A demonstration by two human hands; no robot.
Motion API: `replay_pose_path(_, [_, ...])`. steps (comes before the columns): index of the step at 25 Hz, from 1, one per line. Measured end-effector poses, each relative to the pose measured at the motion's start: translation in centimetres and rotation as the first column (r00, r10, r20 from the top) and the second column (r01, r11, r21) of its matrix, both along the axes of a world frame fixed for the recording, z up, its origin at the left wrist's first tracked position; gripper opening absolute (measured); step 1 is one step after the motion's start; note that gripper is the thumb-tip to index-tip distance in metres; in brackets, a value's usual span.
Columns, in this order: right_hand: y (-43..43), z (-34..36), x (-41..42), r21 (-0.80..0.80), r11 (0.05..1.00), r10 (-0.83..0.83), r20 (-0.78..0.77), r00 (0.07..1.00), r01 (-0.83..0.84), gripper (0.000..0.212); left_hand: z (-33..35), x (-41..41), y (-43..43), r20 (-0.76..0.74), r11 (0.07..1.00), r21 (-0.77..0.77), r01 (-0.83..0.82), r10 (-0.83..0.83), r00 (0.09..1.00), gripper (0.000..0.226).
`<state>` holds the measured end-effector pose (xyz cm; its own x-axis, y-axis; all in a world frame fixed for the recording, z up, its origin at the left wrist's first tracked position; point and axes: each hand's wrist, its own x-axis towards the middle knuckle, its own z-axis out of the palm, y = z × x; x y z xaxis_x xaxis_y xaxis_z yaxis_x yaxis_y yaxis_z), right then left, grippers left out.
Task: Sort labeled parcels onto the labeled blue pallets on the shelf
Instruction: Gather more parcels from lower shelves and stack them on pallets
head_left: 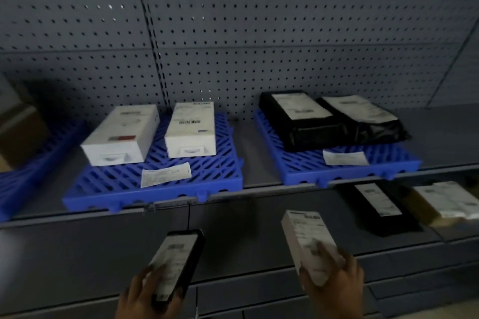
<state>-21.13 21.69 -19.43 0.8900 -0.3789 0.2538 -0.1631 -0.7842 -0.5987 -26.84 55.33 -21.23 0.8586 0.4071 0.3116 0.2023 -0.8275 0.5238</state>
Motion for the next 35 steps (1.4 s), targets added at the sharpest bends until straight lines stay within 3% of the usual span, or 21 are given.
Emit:
replay_pose_path(3, [-0.6,2.1,-3.1,-0.011,1.000,0.013,0.072,0.997,-0.012,0.081,1.2,-3.1,-2.0,0.068,0.997,0.073,-0.012,0.007,0.998,0.066])
replay_pose_path(6, [-2.1,3.8,-5.5,-0.018,0.999,0.049,0.063,0.997,-0.048,0.079,2.5,-5.7,-3.6,0.085,0.997,0.064,-0.043,0.037,0.996,0.065])
replay_pose_path(16, [-3.4,9.0,-10.0,0.035,0.993,0.098,0.237,0.967,-0.109,0.080,8.6,-10.6,-6.3,0.165,0.999,0.002,0.043,-0.043,0.985,0.065])
replay_pose_path(21, [-3.5,13.0,-10.9,0.038,0.984,0.159,0.262,0.952,-0.175,0.075,12.9,-12.1,-7.8,0.206,0.996,0.046,0.073,-0.081,0.975,0.062])
replay_pose_path(28, [3.0,22.9,-6.2,-0.084,0.960,0.279,0.269,0.922,-0.266,0.079,18.2,-11.2,-10.0,0.216,0.984,0.135,0.114,-0.141,0.966,0.064])
replay_pose_path(35, [13.6,29.9,1.3,-0.276,0.914,0.369,0.269,0.889,-0.296,0.075,18.8,-9.3,-9.2,0.165,0.978,0.145,0.150,-0.173,0.971,0.057])
